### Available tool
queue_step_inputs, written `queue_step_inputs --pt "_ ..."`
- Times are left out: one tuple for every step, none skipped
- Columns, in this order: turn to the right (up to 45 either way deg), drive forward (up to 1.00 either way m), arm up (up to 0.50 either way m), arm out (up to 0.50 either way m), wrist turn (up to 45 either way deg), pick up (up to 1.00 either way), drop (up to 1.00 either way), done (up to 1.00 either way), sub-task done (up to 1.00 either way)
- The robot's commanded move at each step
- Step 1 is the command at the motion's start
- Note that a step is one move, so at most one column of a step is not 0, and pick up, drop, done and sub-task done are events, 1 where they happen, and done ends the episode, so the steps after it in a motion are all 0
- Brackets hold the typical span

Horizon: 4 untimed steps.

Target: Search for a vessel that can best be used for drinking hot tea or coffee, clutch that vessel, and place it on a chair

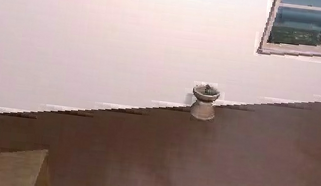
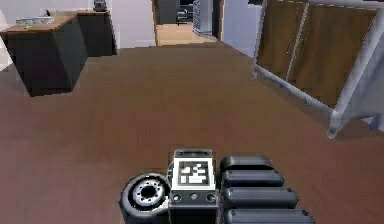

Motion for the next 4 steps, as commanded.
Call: queue_step_inputs --pt "-9.0 0.00 0.00 0.00 0.0 0.00 0.00 0.00 0.00" --pt "0.0 0.25 0.00 0.00 0.0 0.00 0.00 0.00 0.00" --pt "-24.0 0.00 0.00 0.00 0.0 0.00 0.00 0.00 0.00" --pt "21.0 0.00 0.00 0.00 0.0 0.00 0.00 0.00 0.00"
